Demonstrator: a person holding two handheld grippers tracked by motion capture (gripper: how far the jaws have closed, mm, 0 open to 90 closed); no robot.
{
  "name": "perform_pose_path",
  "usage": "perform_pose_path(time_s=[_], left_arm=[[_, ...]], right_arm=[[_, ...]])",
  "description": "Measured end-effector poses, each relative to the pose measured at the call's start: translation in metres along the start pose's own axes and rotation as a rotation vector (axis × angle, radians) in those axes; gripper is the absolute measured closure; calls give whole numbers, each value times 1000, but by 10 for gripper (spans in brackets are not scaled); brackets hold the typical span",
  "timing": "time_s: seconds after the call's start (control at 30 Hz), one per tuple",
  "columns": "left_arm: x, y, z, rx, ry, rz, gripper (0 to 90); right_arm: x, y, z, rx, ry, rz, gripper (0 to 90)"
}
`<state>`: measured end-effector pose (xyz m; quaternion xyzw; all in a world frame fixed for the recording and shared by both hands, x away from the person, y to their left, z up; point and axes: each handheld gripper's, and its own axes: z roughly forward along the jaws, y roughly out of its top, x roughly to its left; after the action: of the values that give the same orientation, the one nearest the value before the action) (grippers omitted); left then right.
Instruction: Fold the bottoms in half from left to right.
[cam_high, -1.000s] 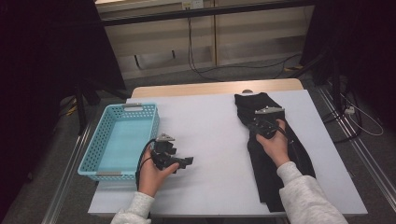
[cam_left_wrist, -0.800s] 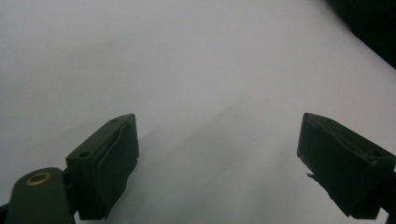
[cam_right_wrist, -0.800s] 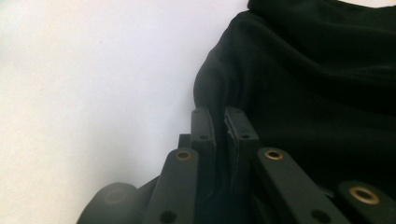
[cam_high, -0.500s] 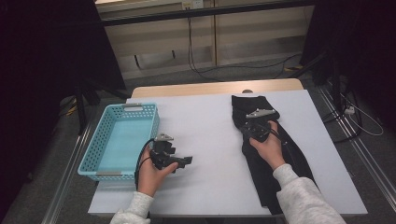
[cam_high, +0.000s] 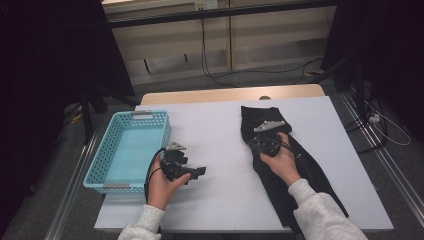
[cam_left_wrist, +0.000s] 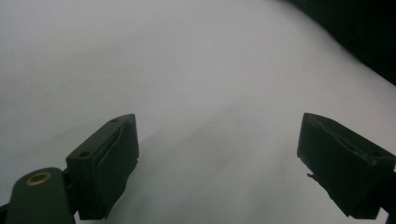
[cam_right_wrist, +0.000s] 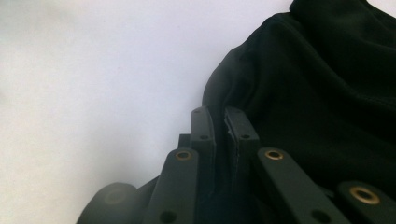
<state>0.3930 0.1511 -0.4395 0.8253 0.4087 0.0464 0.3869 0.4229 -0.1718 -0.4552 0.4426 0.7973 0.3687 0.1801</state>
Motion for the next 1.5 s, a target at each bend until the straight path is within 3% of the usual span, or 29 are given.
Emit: perform_pose_path(time_s=[0.37, 0.6, 0.83, 1.0, 1.17, 1.33, 1.5], left_arm=[[1, 0, 0, 2, 3, 1, 128], [3, 0, 0, -1, 11, -2, 129], [2, 0, 1, 6, 13, 2, 128], [2, 0, 1, 10, 16, 3, 128], [2, 1, 0, 7, 13, 5, 129], [3, 2, 0, -3, 9, -1, 131], [2, 4, 2, -3, 7, 0, 134]], right_arm=[[25, 3, 7, 11, 75, -55, 833], [46, 5, 13, 16, 119, -124, 832], [71, 7, 16, 23, 192, -201, 832], [83, 7, 17, 28, 270, -211, 820], [80, 10, 13, 19, 272, -155, 636], [68, 16, 1, -9, 206, -135, 440], [49, 19, -19, -46, 158, -90, 396]])
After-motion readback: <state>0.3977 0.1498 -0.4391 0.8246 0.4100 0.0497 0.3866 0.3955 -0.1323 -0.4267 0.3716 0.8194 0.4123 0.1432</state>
